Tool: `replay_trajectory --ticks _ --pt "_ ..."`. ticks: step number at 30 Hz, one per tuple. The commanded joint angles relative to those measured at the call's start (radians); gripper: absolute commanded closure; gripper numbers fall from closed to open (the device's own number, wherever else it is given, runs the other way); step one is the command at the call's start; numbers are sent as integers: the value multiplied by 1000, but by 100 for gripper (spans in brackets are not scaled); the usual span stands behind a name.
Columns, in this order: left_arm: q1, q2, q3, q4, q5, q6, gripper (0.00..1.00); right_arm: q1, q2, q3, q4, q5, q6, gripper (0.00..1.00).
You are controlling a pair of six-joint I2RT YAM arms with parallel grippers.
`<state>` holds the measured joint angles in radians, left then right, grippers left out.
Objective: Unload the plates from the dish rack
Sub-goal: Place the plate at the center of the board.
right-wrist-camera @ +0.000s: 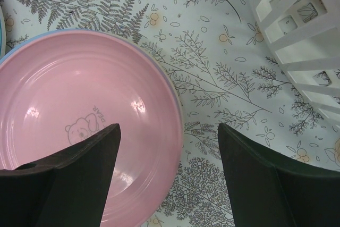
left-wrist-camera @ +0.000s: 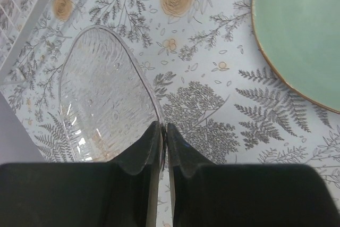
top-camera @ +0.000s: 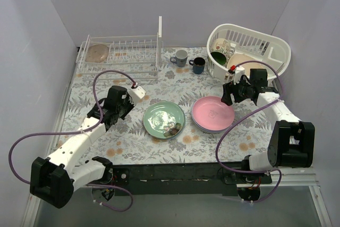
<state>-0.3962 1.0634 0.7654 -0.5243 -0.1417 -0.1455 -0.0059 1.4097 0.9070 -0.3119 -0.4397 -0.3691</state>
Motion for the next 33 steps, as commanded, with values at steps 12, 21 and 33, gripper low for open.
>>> replay_trajectory --ticks 12,21,33 --pt "-116 -103 -190 -89 -124 -143 100 4 21 43 -1 4 -5 18" --pt "-156 -11 -244 12 -134 -213 100 29 15 33 0 15 -8 18" --pt "-197 63 -252 89 -110 -259 100 29 20 35 -3 16 -11 18"
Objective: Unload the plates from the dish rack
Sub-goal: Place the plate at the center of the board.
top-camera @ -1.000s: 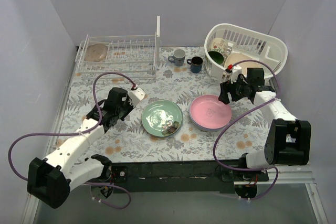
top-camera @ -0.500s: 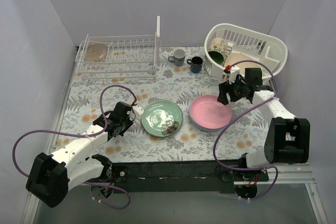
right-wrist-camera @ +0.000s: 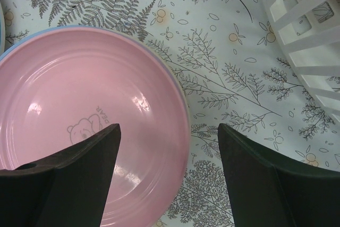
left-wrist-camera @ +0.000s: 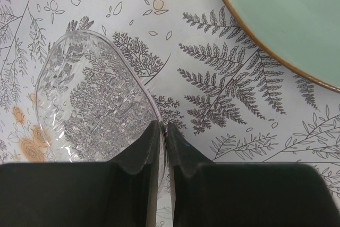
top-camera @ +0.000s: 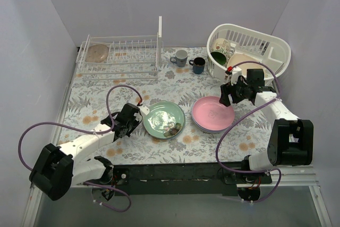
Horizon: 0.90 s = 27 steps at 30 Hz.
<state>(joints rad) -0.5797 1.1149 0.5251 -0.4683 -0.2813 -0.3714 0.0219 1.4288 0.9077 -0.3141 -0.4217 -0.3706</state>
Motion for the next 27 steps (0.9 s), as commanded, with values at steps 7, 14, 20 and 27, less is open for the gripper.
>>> replay_trajectory --ticks 7,14,20,27 --pt "-26 30 -14 40 70 -35 84 1 -1 33 0 0 -13 18" --pt "-31 -3 -2 20 100 -20 60 1 2 33 0 0 -13 18" --pt "-31 -56 87 20 123 -12 47 0 7 33 0 1 -14 18" --pt "7 -80 277 186 30 8 27 1 2 34 -2 3 -14 18"
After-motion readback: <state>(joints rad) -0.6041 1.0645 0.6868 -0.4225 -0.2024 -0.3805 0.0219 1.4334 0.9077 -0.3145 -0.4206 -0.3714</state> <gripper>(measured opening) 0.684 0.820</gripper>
